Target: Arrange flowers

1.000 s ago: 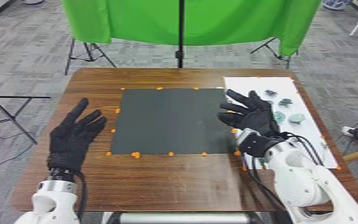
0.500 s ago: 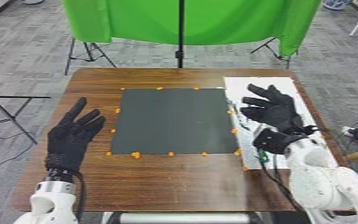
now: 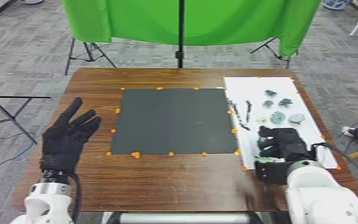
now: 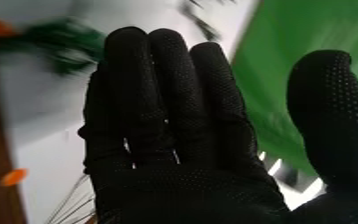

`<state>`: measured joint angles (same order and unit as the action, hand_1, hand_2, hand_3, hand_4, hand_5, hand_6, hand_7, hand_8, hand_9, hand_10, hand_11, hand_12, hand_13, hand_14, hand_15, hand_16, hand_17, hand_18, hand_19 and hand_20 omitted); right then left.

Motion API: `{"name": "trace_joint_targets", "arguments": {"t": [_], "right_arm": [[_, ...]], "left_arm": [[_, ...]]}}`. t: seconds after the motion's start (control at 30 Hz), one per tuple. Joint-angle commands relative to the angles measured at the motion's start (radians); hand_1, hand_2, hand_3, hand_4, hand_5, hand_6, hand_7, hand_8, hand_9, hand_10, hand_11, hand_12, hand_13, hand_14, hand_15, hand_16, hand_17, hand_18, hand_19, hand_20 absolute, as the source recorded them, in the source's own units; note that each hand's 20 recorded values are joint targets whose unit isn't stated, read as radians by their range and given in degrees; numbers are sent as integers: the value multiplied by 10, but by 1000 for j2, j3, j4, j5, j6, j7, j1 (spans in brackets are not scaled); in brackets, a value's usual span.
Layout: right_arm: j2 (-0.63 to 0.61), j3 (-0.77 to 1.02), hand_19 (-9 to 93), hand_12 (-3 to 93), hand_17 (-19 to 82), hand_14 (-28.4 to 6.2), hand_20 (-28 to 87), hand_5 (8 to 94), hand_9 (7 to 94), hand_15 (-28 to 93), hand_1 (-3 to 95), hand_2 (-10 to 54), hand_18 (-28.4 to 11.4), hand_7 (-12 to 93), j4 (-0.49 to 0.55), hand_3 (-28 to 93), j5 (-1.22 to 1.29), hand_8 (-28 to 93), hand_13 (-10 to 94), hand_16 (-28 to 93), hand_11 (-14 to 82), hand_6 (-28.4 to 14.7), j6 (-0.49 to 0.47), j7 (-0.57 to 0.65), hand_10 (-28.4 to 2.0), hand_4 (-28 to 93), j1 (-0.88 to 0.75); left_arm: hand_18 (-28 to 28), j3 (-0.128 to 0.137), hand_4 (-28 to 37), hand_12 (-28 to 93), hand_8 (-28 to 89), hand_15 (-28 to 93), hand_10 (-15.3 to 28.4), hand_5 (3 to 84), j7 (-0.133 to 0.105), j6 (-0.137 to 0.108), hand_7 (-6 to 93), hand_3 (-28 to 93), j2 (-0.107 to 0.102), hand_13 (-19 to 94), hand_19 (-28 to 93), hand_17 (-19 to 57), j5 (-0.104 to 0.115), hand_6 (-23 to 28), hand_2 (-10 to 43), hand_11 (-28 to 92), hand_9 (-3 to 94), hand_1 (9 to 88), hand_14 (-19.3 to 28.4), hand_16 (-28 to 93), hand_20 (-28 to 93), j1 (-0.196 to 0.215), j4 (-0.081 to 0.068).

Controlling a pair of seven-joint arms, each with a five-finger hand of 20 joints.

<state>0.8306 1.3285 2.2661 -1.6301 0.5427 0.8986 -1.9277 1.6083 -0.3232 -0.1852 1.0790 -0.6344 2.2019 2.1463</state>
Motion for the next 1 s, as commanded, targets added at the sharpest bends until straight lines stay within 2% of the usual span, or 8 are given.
{"name": "trace_joint_targets", "arguments": {"t": [0.03, 0.17, 0.23, 0.4, 0.57, 0.83, 0.97, 1.0], "right_arm": [[2, -78, 784, 155, 223, -167, 243, 622, 652, 635, 299, -31, -261, 175, -22, 764, -497, -131, 592, 84, 339, -49, -67, 260, -183, -258, 95], [-8, -108, 801, 154, 235, -169, 233, 631, 664, 640, 304, -35, -266, 172, -31, 759, -542, -130, 607, 85, 343, -52, -67, 299, -186, -258, 118], [-9, -120, 811, 154, 242, -167, 225, 639, 671, 642, 305, -38, -268, 169, -35, 759, -565, -128, 616, 87, 343, -54, -62, 318, -185, -256, 124], [-10, -142, 829, 156, 255, -163, 209, 652, 684, 650, 310, -47, -273, 165, -54, 756, -595, -125, 634, 93, 347, -56, -153, 340, -185, -254, 125], [2, -172, 844, 160, 264, -162, 197, 670, 695, 658, 315, -50, -276, 167, -79, 751, -628, -121, 643, 98, 350, -58, -289, 344, -188, -252, 141], [13, -267, 863, 170, 274, -156, 183, 684, 701, 667, 322, -52, -283, 168, -138, 730, -673, -118, 657, 107, 367, -61, -532, 364, -190, -246, 220], [14, -337, 870, 171, 278, -156, 175, 687, 704, 671, 325, -55, -283, 163, -177, 722, -675, -116, 661, 110, 366, -63, -630, 365, -193, -241, 277], [16, -360, 871, 171, 279, -156, 173, 688, 704, 671, 329, -59, -283, 163, -191, 721, -674, -115, 662, 111, 366, -63, -658, 361, -194, -241, 299]], "left_arm": [[284, 0, -280, 102, -107, 497, 204, 336, 4, -10, 119, 765, 3, 239, 575, -101, 3, 61, 111, 238, 348, 231, 279, -89, -5, 11, 0], [284, -10, -280, 102, -107, 496, 204, 336, -10, -11, 119, 765, -8, 239, 575, -101, 10, 61, 111, 238, 348, 231, 279, -89, -6, 3, -4], [284, -11, -280, 102, -107, 496, 204, 336, -7, -7, 119, 765, -5, 238, 575, -101, 5, 61, 111, 239, 348, 231, 280, -90, -6, 1, -7], [284, -8, -280, 102, -107, 495, 204, 336, 0, -1, 120, 765, -2, 238, 575, -101, 1, 60, 111, 238, 348, 232, 280, -90, -6, 2, -8], [283, -4, -280, 102, -108, 496, 204, 336, -9, -6, 120, 766, -3, 238, 575, -101, 4, 60, 111, 239, 348, 232, 280, -89, -6, 10, -3], [284, 3, -280, 102, -107, 496, 204, 336, -1, -10, 120, 767, 1, 238, 575, -101, 4, 60, 111, 238, 348, 232, 279, -89, -7, 9, -3], [284, -4, -279, 102, -108, 497, 204, 336, -5, -6, 120, 767, -3, 238, 575, -101, 3, 60, 110, 240, 348, 232, 280, -89, -7, -1, -9], [284, -6, -279, 101, -108, 496, 204, 336, -17, -13, 120, 767, -10, 239, 575, -101, 10, 60, 110, 240, 348, 233, 280, -90, -7, 5, -5]]}}
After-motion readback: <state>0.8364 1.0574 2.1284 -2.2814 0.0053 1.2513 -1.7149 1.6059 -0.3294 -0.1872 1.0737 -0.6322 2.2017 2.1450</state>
